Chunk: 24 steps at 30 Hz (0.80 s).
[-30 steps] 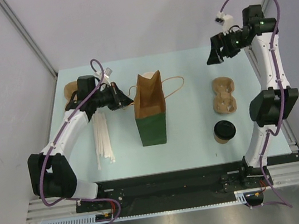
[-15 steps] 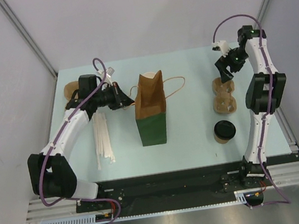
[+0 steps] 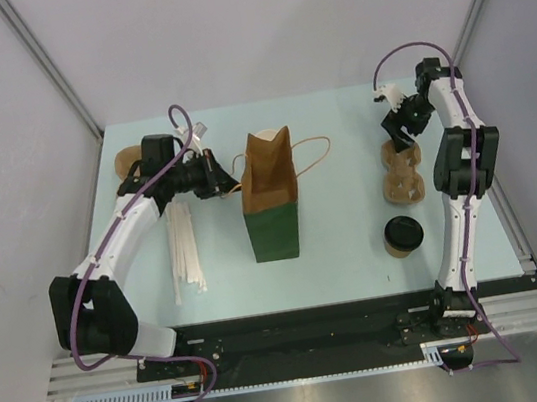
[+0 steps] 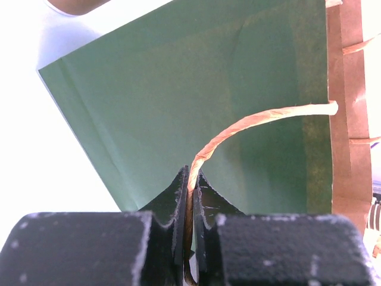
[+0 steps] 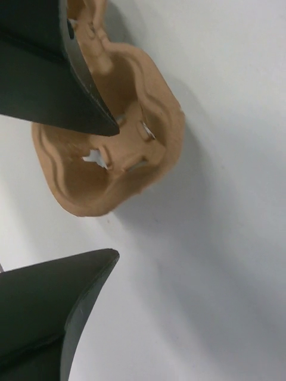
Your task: Pack the takeout coffee
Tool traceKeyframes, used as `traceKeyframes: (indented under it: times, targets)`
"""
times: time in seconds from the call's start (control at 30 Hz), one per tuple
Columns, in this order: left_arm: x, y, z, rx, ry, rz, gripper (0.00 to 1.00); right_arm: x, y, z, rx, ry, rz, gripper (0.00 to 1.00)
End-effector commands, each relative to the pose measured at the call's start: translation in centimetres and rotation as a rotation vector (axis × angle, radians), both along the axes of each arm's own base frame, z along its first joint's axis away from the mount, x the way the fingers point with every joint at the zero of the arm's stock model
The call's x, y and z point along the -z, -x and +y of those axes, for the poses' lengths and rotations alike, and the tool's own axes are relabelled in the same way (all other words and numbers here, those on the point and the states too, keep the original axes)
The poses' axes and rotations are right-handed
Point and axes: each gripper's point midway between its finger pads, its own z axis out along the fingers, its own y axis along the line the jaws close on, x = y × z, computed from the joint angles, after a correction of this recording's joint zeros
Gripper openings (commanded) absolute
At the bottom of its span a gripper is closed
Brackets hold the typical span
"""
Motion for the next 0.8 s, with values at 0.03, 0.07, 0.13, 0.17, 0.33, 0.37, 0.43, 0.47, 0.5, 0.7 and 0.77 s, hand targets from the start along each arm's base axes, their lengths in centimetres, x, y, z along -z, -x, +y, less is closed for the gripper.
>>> traceKeyframes:
  times: [0.03,0.07,0.13,0.17,0.33,0.37,0.43,0.47,0.5,0.7,0.77]
  targets:
    - [-1.8,-0.9,-0.3,0.032,-0.013,-0.078,0.09,0.1,-2.0,-0.5,-0.035,0.031,-0.073,0.75]
    - [-1.8,-0.9,-0.3,0.033,-0.015,-0.078,0.09,0.0,-2.0,-0.5,-0.04,0.03,-0.073,0.66]
    - [-1.8,-0.9,-0.3,0.036,-0.016,-0.077,0.09,0.1,-1.5,-0.4,-0.054,0.024,-0.059,0.58]
    - [-1.6,-1.0,-0.3,0.036,-0.018,-0.075,0.09,0.2,-1.3,-0.3,-0.065,0.023,-0.05,0.54]
    - [-1.6,-0.8,-0.3,0.041,-0.018,-0.071,0.09,0.0,0.1,0.0,-0.092,0.02,-0.005,0.36]
    - [-1.5,-0.8,-0.2,0.037,-0.018,-0.07,0.09,-0.3,0.2,-0.1,-0.09,0.02,-0.005,0.3]
    - [-1.6,-0.6,-0.2,0.039,-0.016,-0.072,0.11,-1.4,0.6,0.0,-0.095,0.013,-0.009,0.22]
    - [-1.8,-0.5,-0.2,0.04,-0.013,-0.076,0.13,-1.9,0.7,-0.1,-0.101,0.012,-0.012,0.12]
    - [-1.9,-0.5,-0.3,0.037,-0.011,-0.076,0.19,-3.0,1.0,-0.1,-0.098,0.011,-0.021,0.07]
    - [-3.9,-0.9,-0.2,0.0,0.03,-0.093,0.4,-7.6,1.5,-0.3,-0.091,-0.002,-0.103,0.0]
    - [-4.9,-1.0,-0.2,-0.001,0.039,-0.115,0.41,-9.6,1.6,-0.3,-0.089,0.0,-0.143,0.0]
